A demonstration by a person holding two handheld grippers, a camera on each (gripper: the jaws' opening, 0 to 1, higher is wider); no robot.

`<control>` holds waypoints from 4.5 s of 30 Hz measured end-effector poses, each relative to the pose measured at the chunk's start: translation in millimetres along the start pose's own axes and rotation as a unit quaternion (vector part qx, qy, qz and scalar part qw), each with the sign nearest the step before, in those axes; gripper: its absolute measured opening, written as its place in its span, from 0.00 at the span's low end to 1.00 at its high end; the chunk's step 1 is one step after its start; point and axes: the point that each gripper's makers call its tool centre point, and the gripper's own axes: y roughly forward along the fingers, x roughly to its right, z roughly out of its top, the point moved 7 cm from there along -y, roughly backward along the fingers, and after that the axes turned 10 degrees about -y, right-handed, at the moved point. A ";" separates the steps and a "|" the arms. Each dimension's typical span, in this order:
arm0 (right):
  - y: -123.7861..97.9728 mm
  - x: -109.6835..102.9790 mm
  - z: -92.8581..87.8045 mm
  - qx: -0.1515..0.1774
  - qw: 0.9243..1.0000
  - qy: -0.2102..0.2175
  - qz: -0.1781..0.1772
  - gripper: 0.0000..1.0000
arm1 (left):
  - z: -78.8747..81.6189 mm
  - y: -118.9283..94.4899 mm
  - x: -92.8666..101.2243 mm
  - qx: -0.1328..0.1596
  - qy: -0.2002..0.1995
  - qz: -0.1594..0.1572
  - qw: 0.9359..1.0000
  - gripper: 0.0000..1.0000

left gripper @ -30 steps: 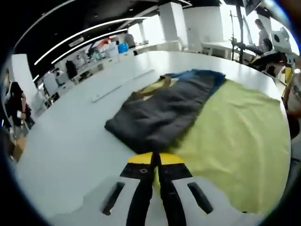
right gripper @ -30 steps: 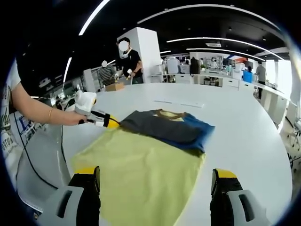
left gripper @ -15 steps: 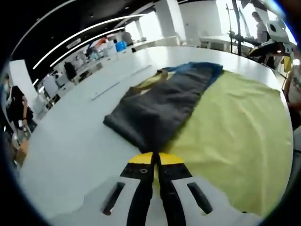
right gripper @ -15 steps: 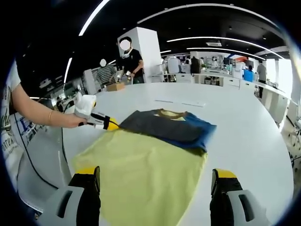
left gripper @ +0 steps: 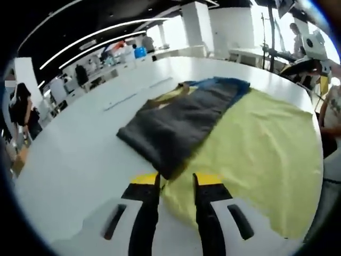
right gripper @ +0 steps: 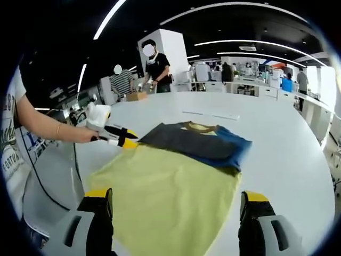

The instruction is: Fold the garment on the visible template until the final outline fits inside the template.

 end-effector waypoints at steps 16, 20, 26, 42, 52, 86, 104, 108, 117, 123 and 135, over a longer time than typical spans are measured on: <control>-8.4 -5.7 -9.4 -0.033 0.998 -0.032 0.042 0.99 | -3.9 -50.2 31.0 0.033 -0.061 -0.080 0.994 0.75; -13.1 -8.2 -14.7 -0.046 0.997 -0.043 0.048 0.99 | -7.3 -62.5 39.4 0.034 -0.060 -0.096 0.993 0.79; -16.5 -14.4 -23.2 -0.064 0.994 -0.055 0.064 0.99 | -16.0 -73.2 52.4 0.021 -0.059 -0.115 0.991 0.87; -17.7 -39.2 -47.0 -0.105 0.987 -0.085 0.092 0.96 | -50.1 -99.0 82.2 -0.013 -0.009 -0.155 0.988 0.97; -20.6 -43.3 -63.1 -0.137 0.980 -0.112 0.095 0.90 | -69.9 -105.1 88.1 -0.035 0.000 -0.148 0.988 0.90; -24.9 -31.3 -94.1 -0.205 0.955 -0.192 0.096 0.36 | -107.0 -106.9 94.8 -0.103 0.089 -0.166 0.977 0.37; -21.0 -13.3 -89.9 -0.223 0.949 -0.202 0.100 0.06 | -105.5 -102.5 91.1 -0.101 0.100 -0.154 0.978 0.23; -20.0 -11.6 -89.0 -0.226 0.947 -0.205 0.100 0.04 | -104.3 -102.6 94.2 -0.104 0.123 -0.151 0.975 0.12; -17.2 -7.7 -87.9 -0.216 0.953 -0.191 0.096 0.00 | -99.1 -101.3 94.1 -0.106 0.145 -0.144 0.973 0.04; -18.6 -10.1 -89.0 -0.214 0.954 -0.182 0.102 0.00 | -98.0 -102.3 93.9 -0.114 0.141 -0.143 0.973 0.02; -27.2 -29.1 -92.8 -0.228 0.950 -0.174 0.125 0.00 | -103.2 -114.0 94.5 -0.127 0.114 -0.138 0.976 0.02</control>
